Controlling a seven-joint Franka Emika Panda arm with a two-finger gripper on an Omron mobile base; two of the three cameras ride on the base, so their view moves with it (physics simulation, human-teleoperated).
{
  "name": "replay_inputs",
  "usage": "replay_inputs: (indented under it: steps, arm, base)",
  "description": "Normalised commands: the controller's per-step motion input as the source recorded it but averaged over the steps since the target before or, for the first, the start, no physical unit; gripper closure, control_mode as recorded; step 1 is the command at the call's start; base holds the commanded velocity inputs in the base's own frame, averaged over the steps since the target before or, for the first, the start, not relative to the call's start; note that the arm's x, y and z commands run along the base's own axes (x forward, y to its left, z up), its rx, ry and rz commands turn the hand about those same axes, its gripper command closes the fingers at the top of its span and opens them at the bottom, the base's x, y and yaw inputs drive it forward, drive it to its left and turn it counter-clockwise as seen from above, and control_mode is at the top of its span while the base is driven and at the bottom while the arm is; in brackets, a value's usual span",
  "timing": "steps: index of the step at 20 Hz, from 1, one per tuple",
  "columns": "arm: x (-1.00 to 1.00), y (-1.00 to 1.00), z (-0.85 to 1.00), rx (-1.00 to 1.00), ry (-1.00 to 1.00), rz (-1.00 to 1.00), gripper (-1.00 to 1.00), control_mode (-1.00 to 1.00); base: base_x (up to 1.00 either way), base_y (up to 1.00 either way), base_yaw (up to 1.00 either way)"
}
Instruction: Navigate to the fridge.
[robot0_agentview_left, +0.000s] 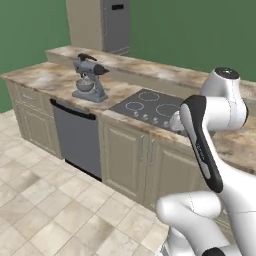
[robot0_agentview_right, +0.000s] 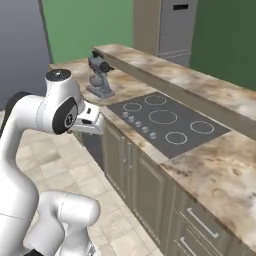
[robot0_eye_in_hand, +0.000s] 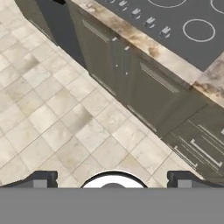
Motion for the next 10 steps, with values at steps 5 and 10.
replay_inputs:
  steps: [5, 10]
  arm:
    - [0.00, 0.00, 0.00, 0.00, 0.00, 0.00, -1.00, 1.00]
    - [0.00, 0.00, 0.00, 0.00, 0.00, 0.00, -1.00, 1.00]
  base:
    - [0.33, 0.27, 0.68]
    - [0.87, 0.67, 0.45]
